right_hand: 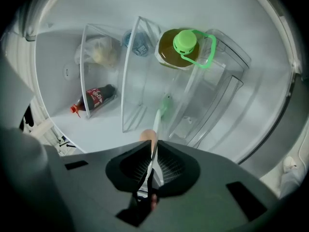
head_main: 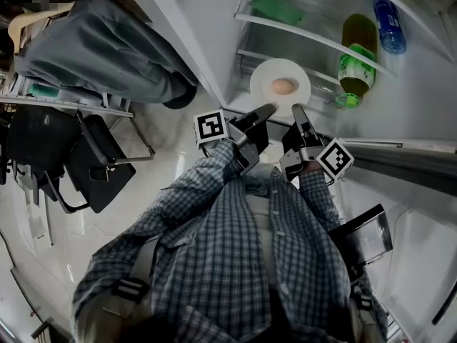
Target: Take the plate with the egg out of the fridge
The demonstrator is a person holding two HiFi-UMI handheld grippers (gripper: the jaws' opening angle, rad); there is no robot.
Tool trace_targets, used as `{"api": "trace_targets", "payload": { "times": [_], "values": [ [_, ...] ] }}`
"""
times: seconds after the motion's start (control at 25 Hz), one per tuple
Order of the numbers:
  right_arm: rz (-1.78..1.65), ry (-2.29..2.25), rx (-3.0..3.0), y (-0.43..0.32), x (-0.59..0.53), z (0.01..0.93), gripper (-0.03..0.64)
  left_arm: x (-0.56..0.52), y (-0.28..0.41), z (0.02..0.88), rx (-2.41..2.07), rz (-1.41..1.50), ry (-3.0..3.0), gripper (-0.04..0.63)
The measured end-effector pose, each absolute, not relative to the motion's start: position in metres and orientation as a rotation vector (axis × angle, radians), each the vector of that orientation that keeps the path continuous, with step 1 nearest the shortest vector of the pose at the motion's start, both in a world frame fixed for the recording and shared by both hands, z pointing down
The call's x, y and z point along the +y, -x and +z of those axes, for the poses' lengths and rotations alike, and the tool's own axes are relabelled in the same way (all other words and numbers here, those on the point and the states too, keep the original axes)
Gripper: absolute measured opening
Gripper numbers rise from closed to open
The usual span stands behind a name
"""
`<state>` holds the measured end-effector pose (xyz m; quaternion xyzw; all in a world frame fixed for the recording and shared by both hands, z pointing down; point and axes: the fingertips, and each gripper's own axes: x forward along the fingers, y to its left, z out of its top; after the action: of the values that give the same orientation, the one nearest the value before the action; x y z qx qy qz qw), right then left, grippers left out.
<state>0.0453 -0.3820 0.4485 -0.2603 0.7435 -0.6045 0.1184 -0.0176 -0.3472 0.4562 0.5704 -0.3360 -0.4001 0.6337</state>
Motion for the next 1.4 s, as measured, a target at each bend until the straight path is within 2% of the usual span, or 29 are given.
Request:
{"api": "trace_targets", "payload": {
  "times": [0.92,1.4],
  "values": [
    [-1.647,0.881,2.104,-0.029,-0.244,0.433,0.046,-0.218,0.038,0.443,-0.634,-0.843,-1.332,0.028],
    [-1.658,0.937,2.096,-0.056,-0.184,0.437,0.046,-0.159,0.014,0.445,-0.628,-0.803,-1.318,0.028]
  ]
}}
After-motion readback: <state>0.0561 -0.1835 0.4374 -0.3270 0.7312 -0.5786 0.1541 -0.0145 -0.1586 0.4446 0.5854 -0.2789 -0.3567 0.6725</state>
